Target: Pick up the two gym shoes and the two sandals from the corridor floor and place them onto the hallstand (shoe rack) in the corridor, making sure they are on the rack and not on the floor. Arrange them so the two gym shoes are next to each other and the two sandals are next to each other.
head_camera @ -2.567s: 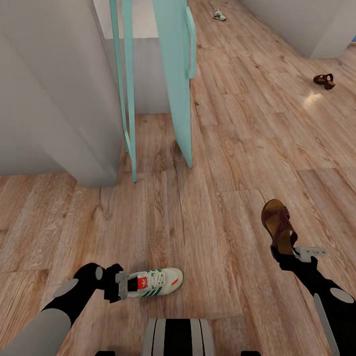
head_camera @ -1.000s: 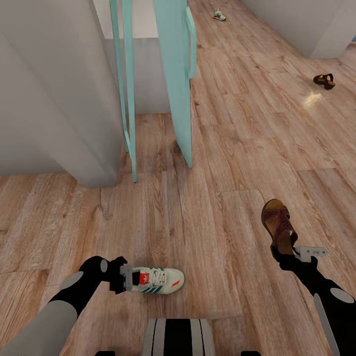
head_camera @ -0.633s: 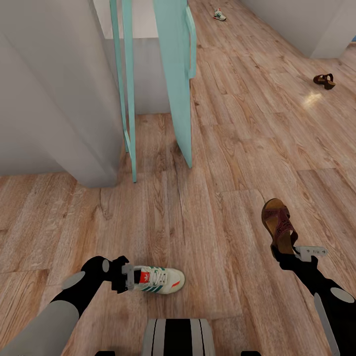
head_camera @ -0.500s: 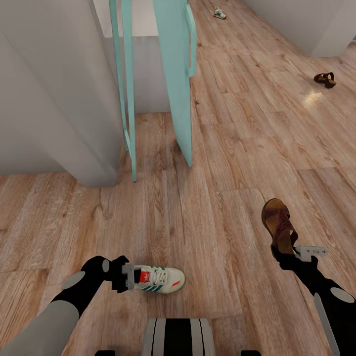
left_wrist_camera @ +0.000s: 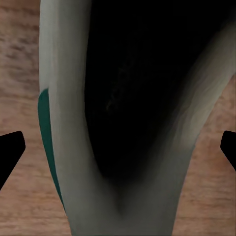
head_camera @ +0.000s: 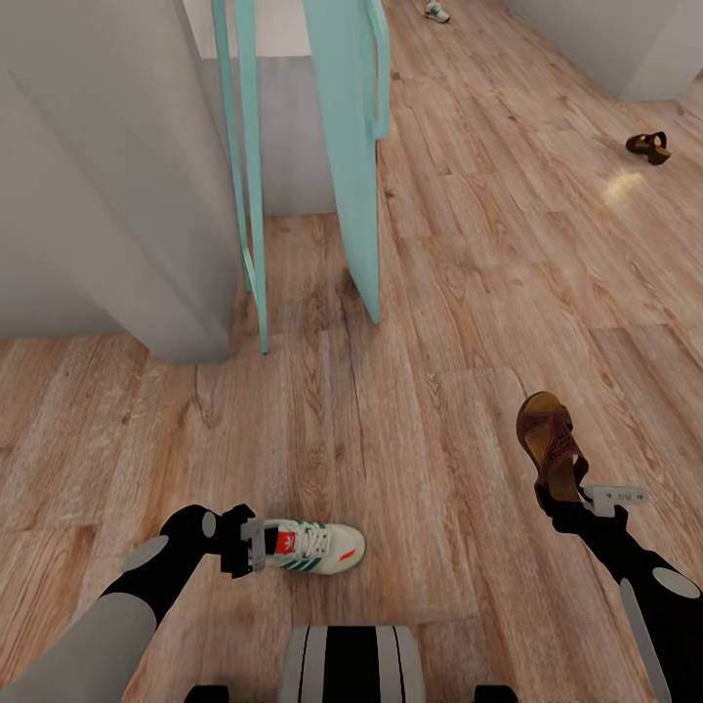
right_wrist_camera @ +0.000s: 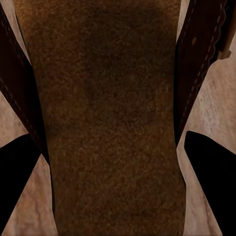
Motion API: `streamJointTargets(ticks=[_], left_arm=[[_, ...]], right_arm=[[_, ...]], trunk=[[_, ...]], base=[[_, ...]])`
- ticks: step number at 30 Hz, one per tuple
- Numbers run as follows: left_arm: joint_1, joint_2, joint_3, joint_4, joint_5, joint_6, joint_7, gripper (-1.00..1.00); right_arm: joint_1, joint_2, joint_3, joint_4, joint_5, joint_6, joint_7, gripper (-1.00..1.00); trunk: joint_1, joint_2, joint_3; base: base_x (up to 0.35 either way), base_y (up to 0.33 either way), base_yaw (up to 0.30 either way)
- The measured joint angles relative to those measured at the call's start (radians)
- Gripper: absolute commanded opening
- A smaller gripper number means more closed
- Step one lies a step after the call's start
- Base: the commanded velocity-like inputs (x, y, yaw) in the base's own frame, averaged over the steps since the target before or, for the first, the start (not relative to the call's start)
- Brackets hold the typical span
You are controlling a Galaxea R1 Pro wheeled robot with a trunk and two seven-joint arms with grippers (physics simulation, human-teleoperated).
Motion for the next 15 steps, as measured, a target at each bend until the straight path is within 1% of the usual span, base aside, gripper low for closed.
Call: streamJointTargets(ticks=[4, 9, 10, 11, 13, 15], left_arm=[[-0.004, 0.000, 0.000, -0.001, 0.000, 0.000, 0.000, 1.00], [-0.026, 0.000, 0.001, 0.000, 0.000, 0.000, 0.001, 1.00], [-0.028, 0.000, 0.001, 0.000, 0.000, 0.006, 0.001, -1.00], [-0.029, 0.000, 0.001, 0.001, 0.000, 0.011, 0.002, -1.00], [-0.032, 0.000, 0.001, 0.001, -0.001, 0.047, 0.001, -1.00], [-0.033, -0.001, 0.000, 0.001, -0.002, 0.065, 0.000, -1.00]], right_arm=[[0.000, 0.000, 0.000, 0.000, 0.000, 0.000, 0.000, -1.00], [0.000, 0.000, 0.000, 0.000, 0.000, 0.000, 0.000, -1.00], [0.000, 0.000, 0.000, 0.000, 0.000, 0.000, 0.000, -1.00], [0.000, 0.000, 0.000, 0.000, 0.000, 0.000, 0.000, -1.00], [0.000, 0.000, 0.000, 0.000, 0.000, 0.000, 0.000, -1.00], [0.000, 0.000, 0.000, 0.000, 0.000, 0.000, 0.001, -1.00]], trunk=[[0.000, 0.000, -0.001], [0.000, 0.000, -0.001], [0.000, 0.000, -0.001], [0.000, 0.000, -0.001], [0.000, 0.000, -0.001], [0.000, 0.000, -0.002]], base=[[0.000, 0.000, 0.000], [0.000, 0.000, 0.000], [0.000, 0.000, 0.000], [0.000, 0.000, 0.000], [0.000, 0.000, 0.000], [0.000, 0.000, 0.000]])
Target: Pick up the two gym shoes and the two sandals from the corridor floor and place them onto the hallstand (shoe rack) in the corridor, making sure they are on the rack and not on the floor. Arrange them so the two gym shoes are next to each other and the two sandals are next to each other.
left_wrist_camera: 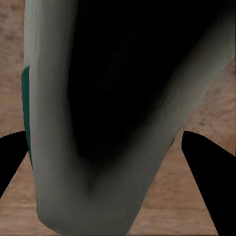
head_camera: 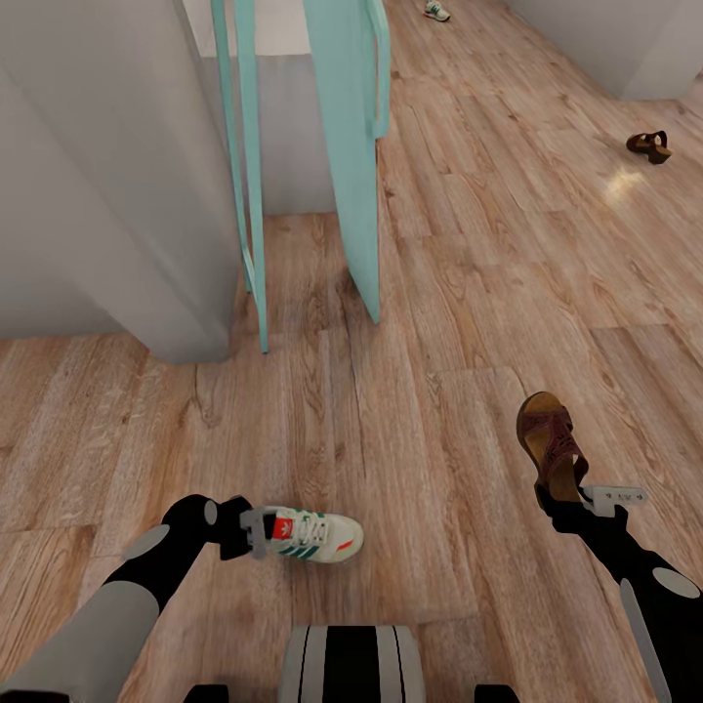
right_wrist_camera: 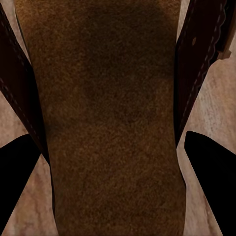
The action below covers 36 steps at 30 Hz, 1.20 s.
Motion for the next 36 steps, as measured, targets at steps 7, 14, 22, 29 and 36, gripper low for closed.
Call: streamJointTargets(ticks=[7, 14, 22, 29, 36], left_arm=[[-0.001, -0.004, 0.000, -0.001, -0.006, 0.012, 0.000, -1.00], [-0.001, -0.006, 0.000, -0.001, -0.005, 0.013, 0.001, -1.00], [-0.001, -0.005, -0.001, -0.001, -0.003, 0.007, 0.000, -1.00], [0.000, -0.004, -0.002, -0.002, -0.001, 0.003, -0.002, -1.00], [0.001, -0.004, -0.002, -0.004, -0.002, 0.004, -0.005, -1.00]], right_arm=[[0.000, 0.000, 0.000, 0.000, 0.000, 0.000, 0.000, -1.00], [0.000, 0.000, 0.001, 0.000, 0.000, 0.000, 0.000, -1.00], [0.000, 0.000, 0.000, 0.000, 0.000, 0.000, -0.001, -1.00], [0.000, 0.000, 0.000, 0.000, 0.000, 0.000, -0.001, -1.00], [0.000, 0.000, 0.000, 0.000, 0.000, 0.000, 0.000, -1.00]], trunk=[[0.000, 0.000, 0.000], [0.000, 0.000, 0.000], [0.000, 0.000, 0.000], [0.000, 0.000, 0.000], [0.000, 0.000, 0.000]], base=[[0.000, 0.000, 0.000], [0.000, 0.000, 0.000], [0.000, 0.000, 0.000], [0.000, 0.000, 0.000], [0.000, 0.000, 0.000]])
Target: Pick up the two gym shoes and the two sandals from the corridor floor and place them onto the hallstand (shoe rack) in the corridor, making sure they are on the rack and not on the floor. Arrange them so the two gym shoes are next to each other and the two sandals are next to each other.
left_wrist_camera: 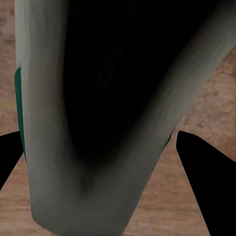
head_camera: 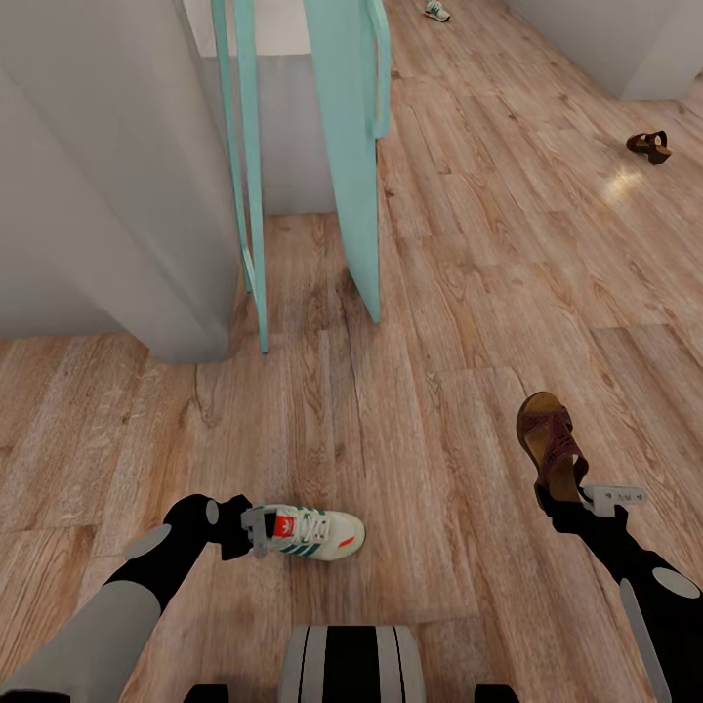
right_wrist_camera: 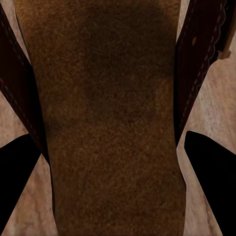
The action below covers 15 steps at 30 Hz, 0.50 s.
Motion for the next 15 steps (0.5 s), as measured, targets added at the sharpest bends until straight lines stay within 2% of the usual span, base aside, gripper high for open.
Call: streamJointTargets(ticks=[7, 15], left_arm=[[0.001, 0.000, 0.001, -0.001, 0.000, 0.005, 0.000, -1.00], [0.000, 0.000, 0.002, 0.000, -0.001, 0.010, 0.000, -1.00]], right_arm=[[0.000, 0.000, 0.001, 0.000, 0.000, 0.000, 0.000, -1.00], [0.000, 0.001, 0.004, 0.000, 0.000, -0.001, 0.000, -1.00]], trunk=[[0.000, 0.000, 0.000], [-0.004, 0.002, 0.031]], base=[[0.000, 0.000, 0.000], [0.000, 0.000, 0.000]])
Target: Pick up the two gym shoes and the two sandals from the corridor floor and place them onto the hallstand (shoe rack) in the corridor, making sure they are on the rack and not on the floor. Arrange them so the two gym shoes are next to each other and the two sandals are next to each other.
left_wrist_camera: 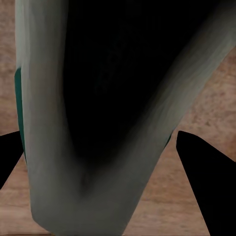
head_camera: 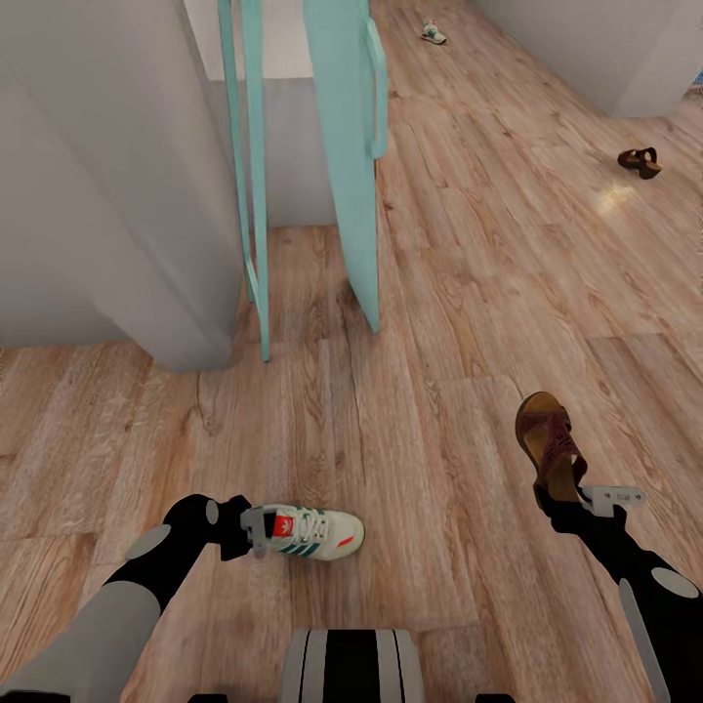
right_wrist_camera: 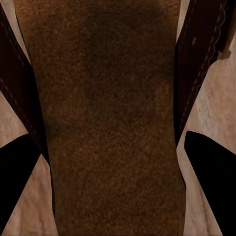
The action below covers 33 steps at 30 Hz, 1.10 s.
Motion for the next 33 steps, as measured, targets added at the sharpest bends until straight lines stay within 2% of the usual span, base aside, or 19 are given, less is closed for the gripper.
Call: streamJointTargets(ticks=[3, 6, 7, 12, 14, 15, 18, 20, 21, 28, 29, 31, 33], left_arm=[[0.000, 0.004, 0.005, 0.001, 0.005, 0.001, 0.002, -1.00], [0.000, 0.005, 0.047, 0.001, 0.014, 0.001, 0.005, -1.00], [0.002, 0.004, 0.101, 0.001, 0.021, 0.004, 0.008, -1.00], [0.005, 0.002, 0.191, 0.001, 0.030, 0.004, 0.009, -1.00], [0.006, 0.002, 0.234, 0.001, 0.036, 0.003, 0.010, -1.00], [0.007, 0.002, 0.263, 0.001, 0.046, 0.003, 0.010, -1.00], [0.010, 0.003, 0.315, 0.001, 0.081, 0.001, 0.009, -1.00], [0.012, 0.004, 0.332, 0.000, 0.100, 0.000, 0.009, -1.00], [0.015, 0.005, 0.349, 0.000, 0.127, -0.002, 0.009, -1.00], [0.017, 0.007, 0.362, 0.001, 0.149, -0.004, 0.008, -1.00], [0.016, 0.009, 0.366, 0.007, 0.213, -0.003, 0.011, -1.00], [0.017, 0.013, 0.373, 0.010, 0.253, -0.003, 0.014, -1.00], [0.018, 0.017, 0.403, 0.012, 0.307, -0.006, 0.031, -1.00]], right_arm=[[0.000, 0.001, 0.003, 0.001, 0.000, -0.002, 0.000, -1.00], [0.000, 0.002, 0.004, 0.003, 0.001, -0.003, 0.000, -1.00], [0.000, 0.002, 0.004, 0.006, 0.001, -0.004, 0.000, -1.00], [0.000, 0.002, 0.003, 0.007, 0.001, -0.004, 0.000, -1.00], [0.000, 0.002, 0.003, 0.007, 0.002, -0.004, 0.000, -1.00], [0.000, 0.002, 0.002, 0.006, 0.002, -0.004, 0.000, -1.00], [0.000, 0.002, 0.001, 0.004, 0.002, -0.004, 0.000, -1.00], [0.000, 0.002, 0.000, 0.004, 0.002, -0.004, 0.000, -1.00], [0.000, 0.001, -0.001, 0.003, 0.003, -0.004, 0.000, -1.00], [0.000, 0.004, 0.000, 0.005, 0.011, -0.004, 0.000, -1.00], [0.000, 0.011, 0.003, 0.010, 0.013, -0.005, 0.000, -1.00], [0.000, 0.012, 0.003, 0.011, 0.014, -0.005, 0.000, -1.00], [0.000, 0.012, 0.003, 0.014, 0.015, -0.006, 0.000, -1.00]], trunk=[[-0.001, 0.001, 0.012], [-0.003, 0.001, 0.023], [-0.003, 0.002, 0.027], [-0.005, 0.003, 0.046], [-0.005, 0.003, 0.047], [-0.005, 0.003, 0.047], [-0.005, 0.003, 0.047], [-0.005, 0.003, 0.047], [-0.005, 0.003, 0.047], [-0.006, 0.003, 0.050], [-0.006, 0.003, 0.055], [-0.007, 0.004, 0.064], [-0.008, 0.004, 0.075]], base=[[0.000, 0.000, 0.000], [0.000, 0.000, 0.000], [0.000, 0.000, 0.000], [0.000, 0.000, 0.000], [0.000, 0.000, 0.000], [0.000, 0.000, 0.000], [0.000, 0.000, 0.000], [0.000, 0.000, 0.000], [0.000, 0.000, 0.000], [0.000, 0.000, 0.000], [0.000, 0.000, 0.000], [0.000, 0.000, 0.000], [0.000, 0.000, 0.000]])
